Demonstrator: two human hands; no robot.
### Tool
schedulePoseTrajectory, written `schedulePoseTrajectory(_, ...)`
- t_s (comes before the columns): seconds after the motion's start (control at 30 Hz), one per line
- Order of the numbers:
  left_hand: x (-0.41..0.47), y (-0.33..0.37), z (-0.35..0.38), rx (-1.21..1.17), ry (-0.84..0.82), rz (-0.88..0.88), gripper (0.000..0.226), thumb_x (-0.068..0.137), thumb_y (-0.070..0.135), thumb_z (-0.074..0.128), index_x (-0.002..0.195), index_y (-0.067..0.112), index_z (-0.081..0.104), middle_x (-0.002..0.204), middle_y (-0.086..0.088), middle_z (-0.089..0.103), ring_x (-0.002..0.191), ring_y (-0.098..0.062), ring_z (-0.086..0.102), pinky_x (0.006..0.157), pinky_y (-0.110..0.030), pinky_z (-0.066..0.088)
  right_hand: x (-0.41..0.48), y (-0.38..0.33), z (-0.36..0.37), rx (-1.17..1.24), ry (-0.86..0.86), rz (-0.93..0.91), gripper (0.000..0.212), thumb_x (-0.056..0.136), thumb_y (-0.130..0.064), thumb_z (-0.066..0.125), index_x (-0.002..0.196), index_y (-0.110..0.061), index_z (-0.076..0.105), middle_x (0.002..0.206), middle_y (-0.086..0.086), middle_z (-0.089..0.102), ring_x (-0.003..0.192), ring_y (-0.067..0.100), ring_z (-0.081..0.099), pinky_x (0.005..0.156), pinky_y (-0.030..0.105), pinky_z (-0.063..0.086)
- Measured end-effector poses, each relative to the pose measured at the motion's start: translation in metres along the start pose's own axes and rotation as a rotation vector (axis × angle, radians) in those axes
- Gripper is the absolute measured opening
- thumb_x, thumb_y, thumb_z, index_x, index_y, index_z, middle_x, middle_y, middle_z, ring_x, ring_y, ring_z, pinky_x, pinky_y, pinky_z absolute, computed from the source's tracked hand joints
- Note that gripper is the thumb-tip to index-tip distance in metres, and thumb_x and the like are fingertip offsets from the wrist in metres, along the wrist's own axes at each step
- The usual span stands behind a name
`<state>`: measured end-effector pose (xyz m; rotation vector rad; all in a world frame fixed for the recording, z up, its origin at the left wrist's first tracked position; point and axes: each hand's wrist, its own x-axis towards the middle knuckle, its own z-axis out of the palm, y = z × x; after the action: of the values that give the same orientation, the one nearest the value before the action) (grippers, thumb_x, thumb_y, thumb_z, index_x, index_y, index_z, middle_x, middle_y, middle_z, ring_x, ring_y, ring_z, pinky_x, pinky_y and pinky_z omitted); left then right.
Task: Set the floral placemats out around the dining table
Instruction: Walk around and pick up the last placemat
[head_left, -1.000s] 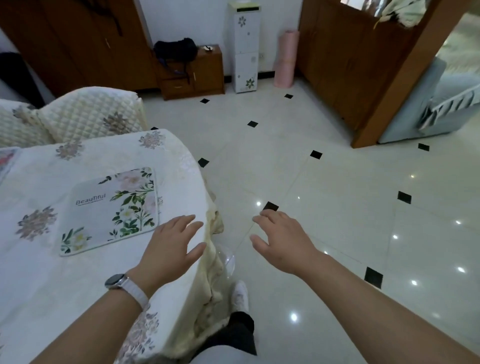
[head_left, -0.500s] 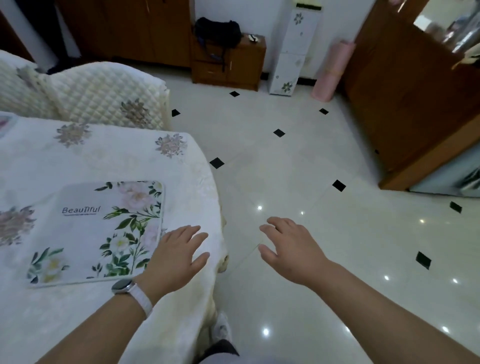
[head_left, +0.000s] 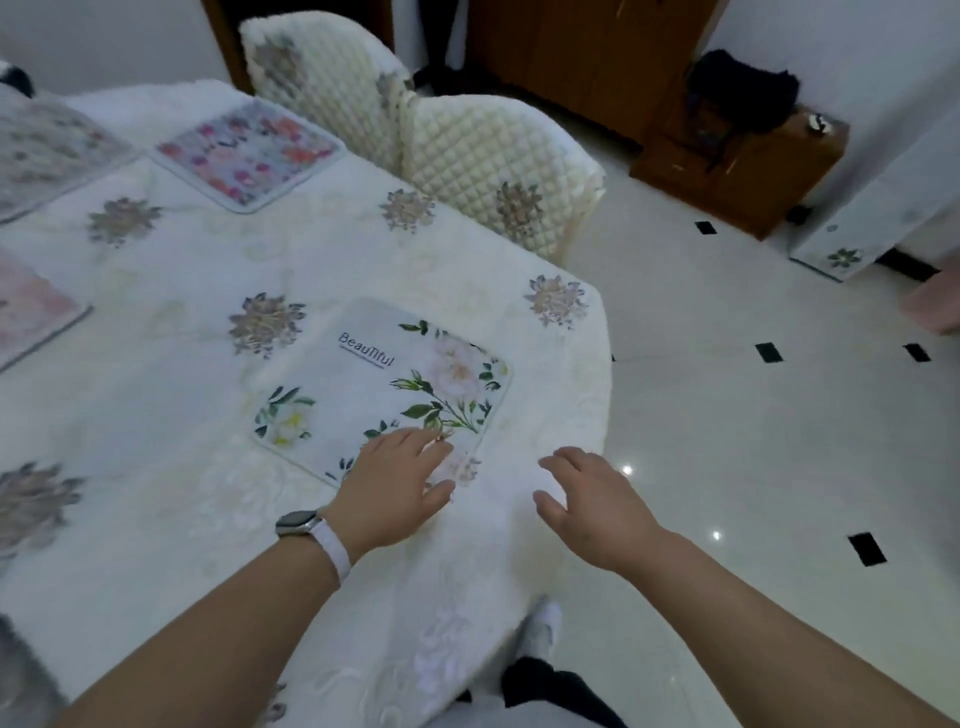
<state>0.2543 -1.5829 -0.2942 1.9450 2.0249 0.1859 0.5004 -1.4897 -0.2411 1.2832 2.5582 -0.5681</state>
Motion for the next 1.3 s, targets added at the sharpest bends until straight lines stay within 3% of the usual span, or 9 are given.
schedulePoseTrajectory(0.27, -0.004, -0.038, -0.023, -0.052, 0.014, -0.376, 0.079, 0.079, 0.064, 0.019, 0.14, 0.025, 0.05, 0.148, 0.0, 0.048, 0.136, -0.022, 0.04, 0.106, -0.039, 0.032, 0.085, -0.015, 0.011, 0.145, -0.183, -0.146, 0.053, 0.099, -0.044, 0.043, 0.146, -0.019, 0.04, 0.15, 0.0, 0.036, 0.135, 0.021, 0.036, 0.106, 0.036, 0.036)
schedulePoseTrajectory(0.33, -0.008, -0.058, -0.028, -0.068, 0.009, -0.484, 0.078, 0.082, 0.065, 0.023, 0.141, 0.022, 0.049, 0.147, -0.003, 0.048, 0.135, -0.024, 0.041, 0.106, -0.04, 0.034, 0.103, -0.013, 0.014, 0.243, -0.218, -0.136, 0.054, 0.099, -0.042, 0.045, 0.147, -0.017, 0.039, 0.153, 0.001, 0.03, 0.138, 0.02, 0.033, 0.108, 0.035, 0.035)
schedulePoseTrajectory(0.43, -0.01, -0.096, -0.037, -0.122, -0.022, -0.667, 0.059, 0.094, 0.053, 0.043, 0.144, 0.022, 0.045, 0.149, -0.004, 0.045, 0.133, -0.028, 0.041, 0.103, -0.041, 0.037, 0.121, -0.014, 0.022, 0.426, -0.214, -0.064, 0.052, 0.098, -0.035, 0.049, 0.145, -0.015, 0.04, 0.157, 0.002, 0.023, 0.139, 0.018, 0.032, 0.107, 0.033, 0.034)
schedulePoseTrajectory(0.6, -0.002, -0.145, -0.049, -0.22, -0.026, -0.925, 0.051, 0.096, 0.04, 0.053, 0.143, 0.021, 0.045, 0.149, -0.009, 0.044, 0.133, -0.032, 0.041, 0.104, -0.045, 0.037, 0.131, -0.015, 0.032, 0.659, -0.265, 0.026, 0.045, 0.094, -0.025, 0.057, 0.137, -0.023, 0.043, 0.149, -0.002, 0.027, 0.136, 0.014, 0.034, 0.102, 0.028, 0.033)
schedulePoseTrajectory(0.73, 0.027, -0.165, -0.045, -0.344, -0.014, -1.013, 0.053, 0.096, 0.039, 0.055, 0.142, 0.016, 0.044, 0.146, -0.014, 0.046, 0.122, -0.034, 0.051, 0.095, -0.04, 0.041, 0.137, -0.015, 0.03, 0.94, -0.271, 0.185, 0.038, 0.091, -0.019, 0.059, 0.124, -0.033, 0.047, 0.133, -0.009, 0.038, 0.126, 0.01, 0.042, 0.098, 0.03, 0.037)
schedulePoseTrajectory(0.9, 0.053, -0.176, -0.034, -0.404, 0.023, -1.063, 0.059, 0.094, 0.039, 0.056, 0.145, 0.014, 0.039, 0.147, -0.015, 0.044, 0.126, -0.034, 0.049, 0.1, -0.041, 0.041, 0.151, -0.019, 0.026, 1.153, -0.26, 0.35, 0.036, 0.091, -0.017, 0.059, 0.124, -0.027, 0.048, 0.123, -0.002, 0.049, 0.096, 0.002, 0.051, 0.071, 0.024, 0.04)
schedulePoseTrajectory(1.07, 0.064, -0.181, -0.028, -0.48, 0.18, -1.108, 0.058, 0.091, 0.036, 0.061, 0.142, 0.014, 0.043, 0.135, -0.014, 0.051, 0.12, -0.034, 0.051, 0.098, -0.043, 0.042, 0.163, -0.021, 0.025, 1.479, -0.216, 0.503, 0.042, 0.086, -0.009, 0.063, 0.123, -0.023, 0.049, 0.127, 0.004, 0.052, 0.113, 0.019, 0.055, 0.1, 0.037, 0.046)
schedulePoseTrajectory(1.2, 0.066, -0.183, -0.023, -0.391, 0.132, -1.101, 0.058, 0.09, 0.047, 0.056, 0.138, 0.016, 0.046, 0.128, -0.015, 0.053, 0.12, -0.037, 0.048, 0.098, -0.049, 0.044, 0.175, -0.019, 0.024, 1.549, -0.182, 0.567, 0.045, 0.087, 0.001, 0.059, 0.127, -0.017, 0.046, 0.108, 0.005, 0.055, 0.094, 0.013, 0.057, 0.095, 0.036, 0.049)
schedulePoseTrajectory(1.3, 0.069, -0.185, -0.021, -0.34, 0.089, -1.102, 0.057, 0.091, 0.051, 0.053, 0.136, 0.016, 0.048, 0.129, -0.016, 0.051, 0.121, -0.039, 0.046, 0.098, -0.051, 0.043, 0.178, -0.02, 0.03, 1.537, -0.235, 0.536, 0.034, 0.086, 0.003, 0.059, 0.116, -0.013, 0.054, 0.101, 0.007, 0.061, 0.089, 0.019, 0.06, 0.085, 0.037, 0.051)
